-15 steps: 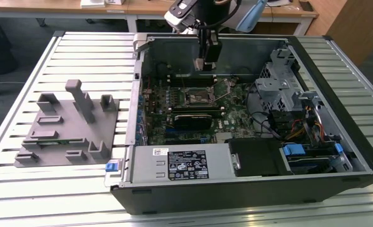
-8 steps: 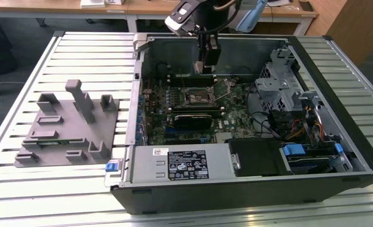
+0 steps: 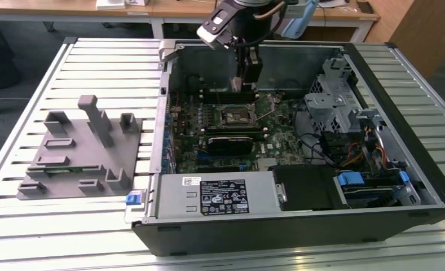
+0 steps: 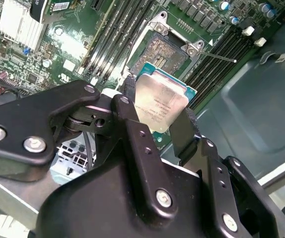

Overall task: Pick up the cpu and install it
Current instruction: 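Place the cpu into insertion slot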

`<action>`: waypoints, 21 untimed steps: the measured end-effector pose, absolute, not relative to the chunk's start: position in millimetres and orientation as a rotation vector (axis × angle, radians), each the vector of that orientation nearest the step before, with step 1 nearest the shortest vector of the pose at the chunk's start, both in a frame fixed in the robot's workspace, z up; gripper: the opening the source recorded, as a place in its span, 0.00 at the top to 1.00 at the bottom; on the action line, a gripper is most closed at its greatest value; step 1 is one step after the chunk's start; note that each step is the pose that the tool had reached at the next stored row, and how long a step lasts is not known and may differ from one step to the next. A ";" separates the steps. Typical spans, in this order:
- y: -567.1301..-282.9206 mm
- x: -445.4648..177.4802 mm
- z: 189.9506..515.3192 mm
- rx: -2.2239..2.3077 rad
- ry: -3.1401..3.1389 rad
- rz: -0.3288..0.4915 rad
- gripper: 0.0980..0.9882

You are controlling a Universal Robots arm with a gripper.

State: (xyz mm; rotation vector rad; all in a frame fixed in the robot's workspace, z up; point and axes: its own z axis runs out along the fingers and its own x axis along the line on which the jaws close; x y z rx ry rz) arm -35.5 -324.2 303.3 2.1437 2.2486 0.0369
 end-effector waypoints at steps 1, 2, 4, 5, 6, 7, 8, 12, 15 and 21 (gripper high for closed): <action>-324.2 -35.5 302.3 2.144 2.248 0.037 0.52; -324.2 -35.5 300.9 2.144 2.248 0.037 0.52; -324.0 -35.5 297.6 2.145 2.248 0.037 0.52; -323.9 -35.5 295.9 2.145 2.247 0.037 0.52; -323.7 -35.5 294.2 2.145 2.247 0.037 0.52; -323.6 -35.5 292.7 2.145 2.247 0.037 0.52; -323.6 -35.5 291.2 2.145 2.247 0.037 0.52; -323.5 -35.5 285.2 2.147 2.246 0.036 0.52; -323.4 -35.5 280.4 2.148 2.245 0.036 0.52; -322.7 -35.5 273.3 2.155 2.238 0.035 0.52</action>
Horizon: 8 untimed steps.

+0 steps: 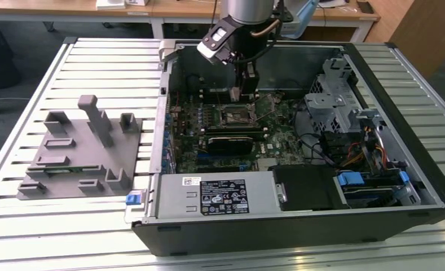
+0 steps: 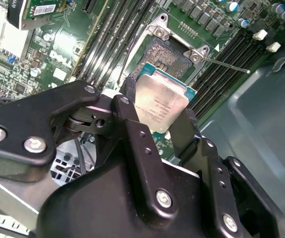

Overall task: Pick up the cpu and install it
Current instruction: 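Place the cpu into insertion slot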

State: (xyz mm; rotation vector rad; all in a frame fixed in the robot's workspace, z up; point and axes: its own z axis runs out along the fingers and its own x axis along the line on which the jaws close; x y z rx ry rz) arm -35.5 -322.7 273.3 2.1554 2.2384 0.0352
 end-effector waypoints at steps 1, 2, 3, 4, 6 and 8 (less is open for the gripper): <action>-322.6 -35.5 272.2 2.157 2.237 0.035 0.52; -322.5 -35.5 271.0 2.157 2.237 0.035 0.52; -322.4 -35.5 269.7 2.158 2.237 0.035 0.52; -322.4 -35.5 268.2 2.158 2.237 0.035 0.52; -322.3 -35.5 264.4 2.158 2.237 0.035 0.52; -322.3 -35.5 261.2 2.158 2.236 0.035 0.52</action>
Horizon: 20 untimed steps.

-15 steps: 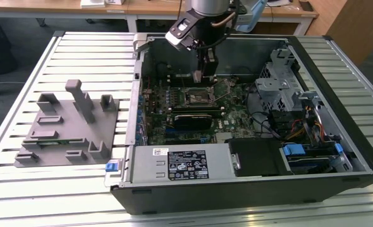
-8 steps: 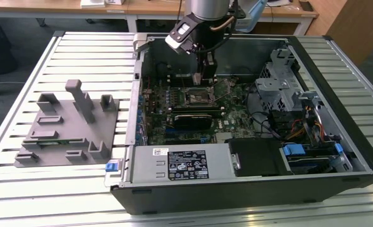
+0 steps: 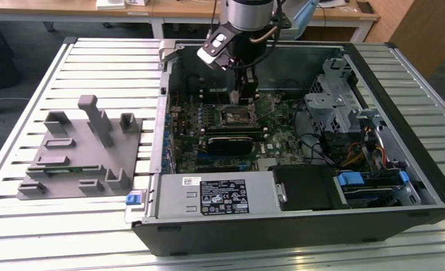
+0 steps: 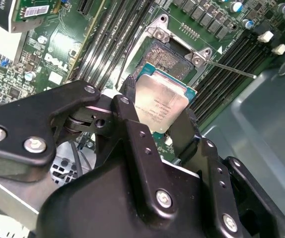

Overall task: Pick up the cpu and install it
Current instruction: 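Place the cpu into insertion slot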

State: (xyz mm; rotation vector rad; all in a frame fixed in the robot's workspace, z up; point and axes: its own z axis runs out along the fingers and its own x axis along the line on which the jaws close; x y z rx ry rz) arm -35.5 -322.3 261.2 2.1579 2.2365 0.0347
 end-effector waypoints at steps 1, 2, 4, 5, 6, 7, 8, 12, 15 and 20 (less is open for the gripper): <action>-322.3 -35.5 259.9 2.158 2.236 0.035 0.52; -322.3 -35.5 258.8 2.158 2.236 0.035 0.52; -322.3 -35.5 256.3 2.158 2.236 0.034 0.52; -322.3 -35.5 255.0 2.158 2.236 0.034 0.52; -322.3 -35.5 253.6 2.158 2.236 0.033 0.52; -322.3 -35.5 252.3 2.158 2.236 0.033 0.52; -322.2 -35.5 251.0 2.158 2.235 0.033 0.52; -322.2 -35.5 246.3 2.158 2.234 0.031 0.52; -322.1 -35.5 243.2 2.158 2.233 0.030 0.52; -321.9 -35.5 239.0 2.159 2.233 0.029 0.52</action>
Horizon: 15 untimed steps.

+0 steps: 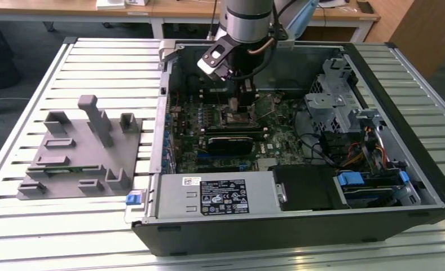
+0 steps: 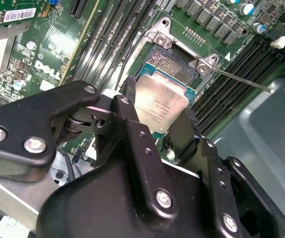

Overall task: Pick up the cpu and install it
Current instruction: 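Place the cpu into insertion slot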

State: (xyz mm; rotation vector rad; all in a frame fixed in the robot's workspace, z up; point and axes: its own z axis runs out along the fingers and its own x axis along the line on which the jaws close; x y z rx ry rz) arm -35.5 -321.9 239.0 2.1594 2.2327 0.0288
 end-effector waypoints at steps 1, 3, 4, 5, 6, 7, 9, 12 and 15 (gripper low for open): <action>-321.9 -35.5 238.3 2.160 2.233 0.029 0.52; -321.9 -35.5 236.9 2.160 2.232 0.029 0.52; -321.9 -35.5 236.2 2.160 2.232 0.029 0.52; -321.9 -35.5 235.5 2.160 2.232 0.029 0.52; -321.8 -35.5 234.8 2.161 2.232 0.029 0.52; -321.9 -35.5 234.0 2.161 2.232 0.029 0.52; -321.6 -35.5 232.2 2.161 2.231 0.029 0.52; -321.2 -35.5 229.6 2.162 2.231 0.028 0.52; -320.8 -35.6 226.9 2.163 2.229 0.029 0.52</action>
